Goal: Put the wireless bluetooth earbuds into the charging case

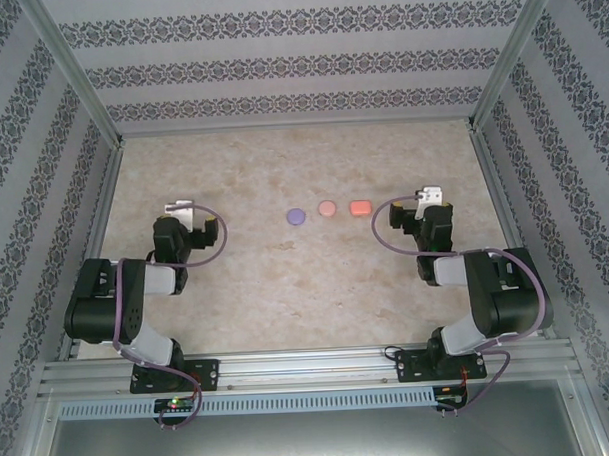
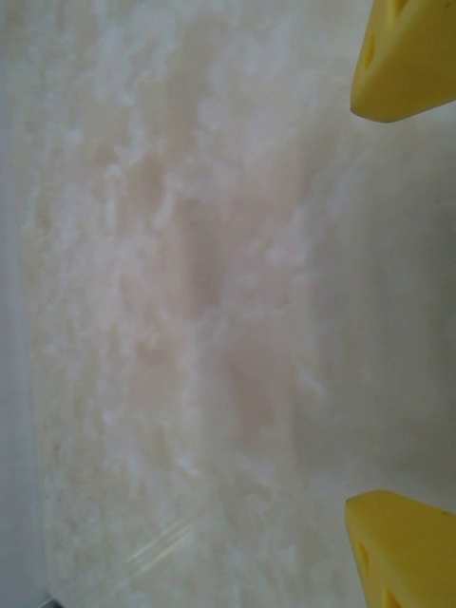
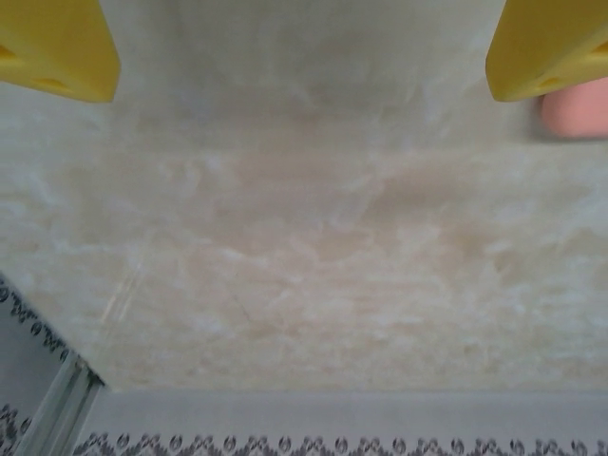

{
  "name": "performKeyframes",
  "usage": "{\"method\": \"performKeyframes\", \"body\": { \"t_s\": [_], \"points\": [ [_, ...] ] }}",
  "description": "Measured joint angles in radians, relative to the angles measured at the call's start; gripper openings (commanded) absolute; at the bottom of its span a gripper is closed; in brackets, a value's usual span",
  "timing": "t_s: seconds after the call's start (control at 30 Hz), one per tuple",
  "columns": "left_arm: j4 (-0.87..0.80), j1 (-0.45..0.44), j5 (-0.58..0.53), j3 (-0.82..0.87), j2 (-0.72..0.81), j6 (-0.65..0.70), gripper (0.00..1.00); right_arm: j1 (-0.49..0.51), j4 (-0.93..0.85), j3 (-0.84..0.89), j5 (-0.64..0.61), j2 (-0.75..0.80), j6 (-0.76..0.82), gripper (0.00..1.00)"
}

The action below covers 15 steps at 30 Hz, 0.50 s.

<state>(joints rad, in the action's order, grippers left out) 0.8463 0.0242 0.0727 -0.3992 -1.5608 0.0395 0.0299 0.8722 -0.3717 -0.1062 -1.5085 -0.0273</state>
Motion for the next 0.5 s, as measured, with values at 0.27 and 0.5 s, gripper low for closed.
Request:
{"method": "performKeyframes", "body": {
  "t_s": [0.27, 0.5],
  "points": [
    [-0.019, 0.002, 0.006, -0.010, 0.000, -0.022, 0.99, -0.001, 0.000, -0.004, 0.003, 0.000, 0.001, 0.98],
    [-0.024, 0.002, 0.005, -0.010, 0.000, -0.023, 0.99, -0.007, -0.008, -0.007, 0.046, 0.000, 0.001, 0.98]
  ]
}}
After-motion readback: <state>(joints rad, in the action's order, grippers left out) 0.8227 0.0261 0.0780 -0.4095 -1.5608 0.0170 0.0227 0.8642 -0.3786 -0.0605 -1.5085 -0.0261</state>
